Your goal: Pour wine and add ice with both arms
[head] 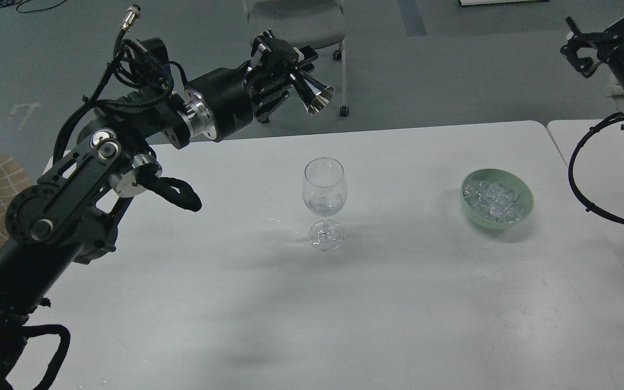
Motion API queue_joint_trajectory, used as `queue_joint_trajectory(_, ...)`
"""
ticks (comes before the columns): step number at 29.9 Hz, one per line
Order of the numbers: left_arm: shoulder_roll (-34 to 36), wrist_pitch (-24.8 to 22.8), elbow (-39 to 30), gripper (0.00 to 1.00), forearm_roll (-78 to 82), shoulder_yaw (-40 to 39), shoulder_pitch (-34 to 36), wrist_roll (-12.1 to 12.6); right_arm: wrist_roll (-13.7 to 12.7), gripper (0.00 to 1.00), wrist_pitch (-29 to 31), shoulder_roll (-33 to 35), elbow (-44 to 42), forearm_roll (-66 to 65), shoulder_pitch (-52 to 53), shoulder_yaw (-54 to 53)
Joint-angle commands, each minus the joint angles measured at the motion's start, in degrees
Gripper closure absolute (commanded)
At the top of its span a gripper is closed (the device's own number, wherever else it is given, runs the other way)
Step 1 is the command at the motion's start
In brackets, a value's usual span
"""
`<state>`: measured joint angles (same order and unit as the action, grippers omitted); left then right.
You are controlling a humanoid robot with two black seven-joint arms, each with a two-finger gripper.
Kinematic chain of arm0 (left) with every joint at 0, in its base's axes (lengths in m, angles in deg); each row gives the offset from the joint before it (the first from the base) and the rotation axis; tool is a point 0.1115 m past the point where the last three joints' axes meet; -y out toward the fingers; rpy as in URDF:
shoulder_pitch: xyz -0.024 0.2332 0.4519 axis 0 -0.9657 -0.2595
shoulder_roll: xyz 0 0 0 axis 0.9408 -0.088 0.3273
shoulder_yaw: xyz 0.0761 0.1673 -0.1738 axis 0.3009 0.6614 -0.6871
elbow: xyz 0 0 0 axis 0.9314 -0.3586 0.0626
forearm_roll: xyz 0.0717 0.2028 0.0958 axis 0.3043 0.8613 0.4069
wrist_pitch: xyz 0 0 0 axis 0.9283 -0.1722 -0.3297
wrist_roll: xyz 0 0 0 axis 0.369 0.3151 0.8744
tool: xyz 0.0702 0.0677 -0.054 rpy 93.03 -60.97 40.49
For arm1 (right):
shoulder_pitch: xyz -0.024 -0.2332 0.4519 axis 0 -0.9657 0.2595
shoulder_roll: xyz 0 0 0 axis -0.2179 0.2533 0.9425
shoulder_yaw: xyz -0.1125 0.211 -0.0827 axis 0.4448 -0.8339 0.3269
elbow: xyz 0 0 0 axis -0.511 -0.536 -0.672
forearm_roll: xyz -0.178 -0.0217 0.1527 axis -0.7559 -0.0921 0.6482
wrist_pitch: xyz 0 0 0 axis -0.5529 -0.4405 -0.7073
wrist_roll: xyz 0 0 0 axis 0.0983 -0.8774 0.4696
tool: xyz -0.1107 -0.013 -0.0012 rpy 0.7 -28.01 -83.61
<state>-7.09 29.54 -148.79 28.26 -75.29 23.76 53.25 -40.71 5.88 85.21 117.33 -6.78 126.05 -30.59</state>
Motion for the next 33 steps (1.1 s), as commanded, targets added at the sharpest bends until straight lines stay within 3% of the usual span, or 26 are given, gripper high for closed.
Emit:
queue_joint_trajectory(1, 0.95, -0.13, -0.08, 1.0, -0.17, -0.24, -0.07, -0.03, 0.0, 0.0, 0.0, 0.0, 0.09, 0.0, -0.03, 0.0)
queue_joint_trajectory(13, -0.19, 1.01, -2.1, 1.0, -2.72, -3.4, -6.57, 0.23, 0.0, 0.0, 0.0, 0.08, 0.09, 0.0, 0.14, 0.0)
queue_joint_trajectory(25, -0.98, 8.83, -2.19, 1.0, -25.75, -8.5, -11.05, 1.64, 0.0, 0.0, 0.0, 0.0, 0.18, 0.0, 0.58, 0.09)
queue_joint_trajectory(28, -1.07, 10.76, -1.84, 1.0, -31.09, -12.79, -13.51, 1.64, 0.0, 0.0, 0.0, 0.0, 0.18, -0.09, 0.67, 0.09)
queue_joint_trajectory(33, -0.37, 10.15, -0.08, 1.0, -33.75, -16.85, -18.17, 0.94, -0.26, 0.0, 0.0, 0.08, 1.23, -0.18, 0.14, 0.27)
